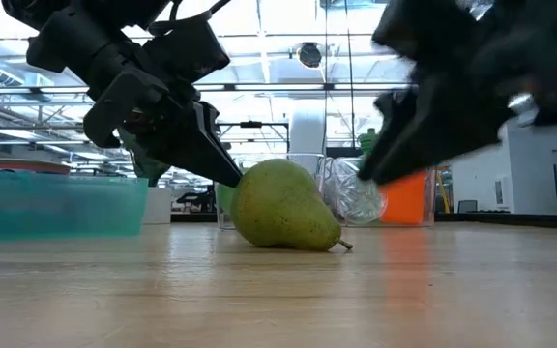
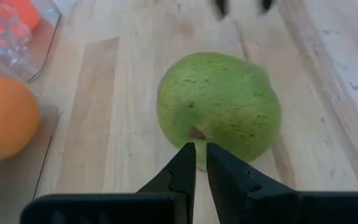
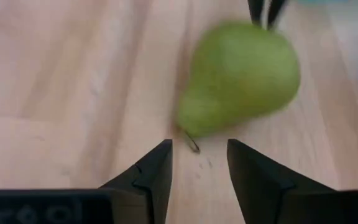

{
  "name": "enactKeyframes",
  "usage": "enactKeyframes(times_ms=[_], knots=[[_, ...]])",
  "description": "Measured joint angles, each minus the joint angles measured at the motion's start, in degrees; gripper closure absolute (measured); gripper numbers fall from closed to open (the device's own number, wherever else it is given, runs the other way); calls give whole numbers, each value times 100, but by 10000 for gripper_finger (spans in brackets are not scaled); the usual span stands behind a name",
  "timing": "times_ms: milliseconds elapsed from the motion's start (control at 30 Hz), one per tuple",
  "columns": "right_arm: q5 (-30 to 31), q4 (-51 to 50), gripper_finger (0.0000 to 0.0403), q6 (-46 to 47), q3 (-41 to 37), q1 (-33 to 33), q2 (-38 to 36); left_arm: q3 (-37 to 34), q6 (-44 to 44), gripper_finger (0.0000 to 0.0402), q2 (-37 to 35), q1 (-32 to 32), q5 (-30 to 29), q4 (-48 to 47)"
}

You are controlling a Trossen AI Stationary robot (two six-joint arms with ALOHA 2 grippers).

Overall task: Pick & Place Food Item
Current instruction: Put the pear into the left transparent bin

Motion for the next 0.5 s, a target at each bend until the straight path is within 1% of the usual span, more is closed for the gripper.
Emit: enactKeyframes(times_ms=[100, 300, 500], knots=[[-229, -123, 245, 88, -12, -174, 256, 0, -4, 352, 0, -8, 4, 0], [-1011, 231, 204, 225, -5, -443, 567, 0, -30, 352, 0, -2, 6, -18], [-1035, 503, 172, 366, -5, -456, 743, 0, -228, 352, 0, -2, 18, -14]])
